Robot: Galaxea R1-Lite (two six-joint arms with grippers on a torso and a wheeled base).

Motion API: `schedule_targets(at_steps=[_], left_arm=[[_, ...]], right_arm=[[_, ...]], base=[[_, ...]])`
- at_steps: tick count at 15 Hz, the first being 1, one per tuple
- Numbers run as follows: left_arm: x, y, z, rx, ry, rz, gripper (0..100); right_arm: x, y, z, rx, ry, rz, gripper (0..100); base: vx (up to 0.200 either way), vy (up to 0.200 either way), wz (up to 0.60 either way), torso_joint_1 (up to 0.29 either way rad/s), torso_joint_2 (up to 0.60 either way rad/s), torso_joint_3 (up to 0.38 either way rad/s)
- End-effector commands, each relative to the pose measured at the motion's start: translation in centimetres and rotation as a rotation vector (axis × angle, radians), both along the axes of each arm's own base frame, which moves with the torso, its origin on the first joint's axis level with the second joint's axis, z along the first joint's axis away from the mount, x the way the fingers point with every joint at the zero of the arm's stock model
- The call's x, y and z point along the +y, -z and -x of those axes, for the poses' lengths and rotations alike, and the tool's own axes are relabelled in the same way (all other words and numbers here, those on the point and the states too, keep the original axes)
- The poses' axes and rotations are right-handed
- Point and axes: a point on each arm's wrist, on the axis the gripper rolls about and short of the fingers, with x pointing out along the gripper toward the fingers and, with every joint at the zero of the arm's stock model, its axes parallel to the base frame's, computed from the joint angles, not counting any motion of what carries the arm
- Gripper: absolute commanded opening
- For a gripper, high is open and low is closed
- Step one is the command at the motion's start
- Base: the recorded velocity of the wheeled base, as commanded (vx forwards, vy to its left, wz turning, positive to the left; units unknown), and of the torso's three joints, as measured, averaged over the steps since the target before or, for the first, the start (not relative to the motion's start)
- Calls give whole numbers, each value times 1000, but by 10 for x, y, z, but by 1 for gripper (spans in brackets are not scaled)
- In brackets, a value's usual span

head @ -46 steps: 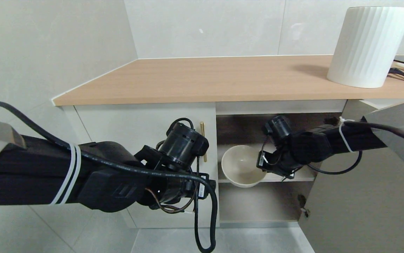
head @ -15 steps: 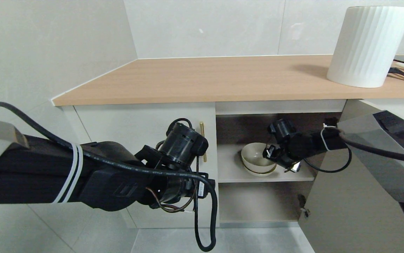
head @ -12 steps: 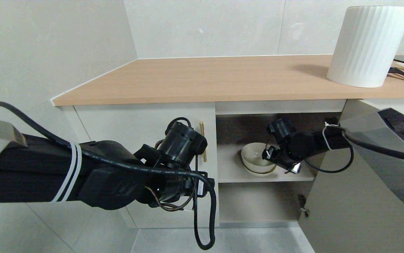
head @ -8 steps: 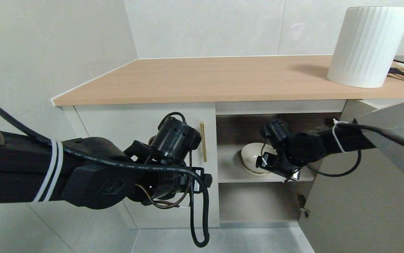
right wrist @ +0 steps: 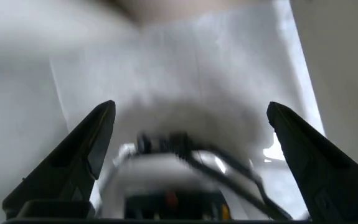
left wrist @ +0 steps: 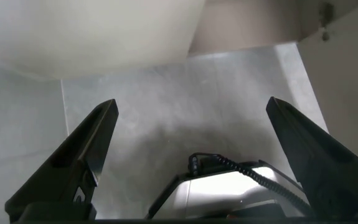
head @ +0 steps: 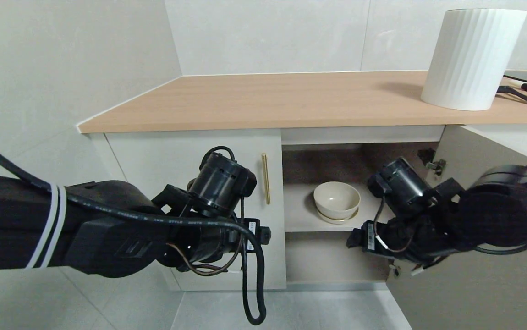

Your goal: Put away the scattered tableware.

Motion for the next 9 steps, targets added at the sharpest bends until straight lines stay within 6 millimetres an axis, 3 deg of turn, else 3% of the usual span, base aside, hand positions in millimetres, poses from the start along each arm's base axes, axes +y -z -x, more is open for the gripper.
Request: schedule_targets(at_steps=[1, 9], left_arm=[[0, 0, 0, -2, 0, 1, 100], [0, -1, 0, -3, -3, 2, 100]], right_arm=[[-9, -18, 42, -23, -74, -19, 100], [-9, -4, 46, 21, -83, 17, 100]], base=[[-200, 0, 0, -12, 2, 17], [-200, 0, 0, 2, 3, 2]])
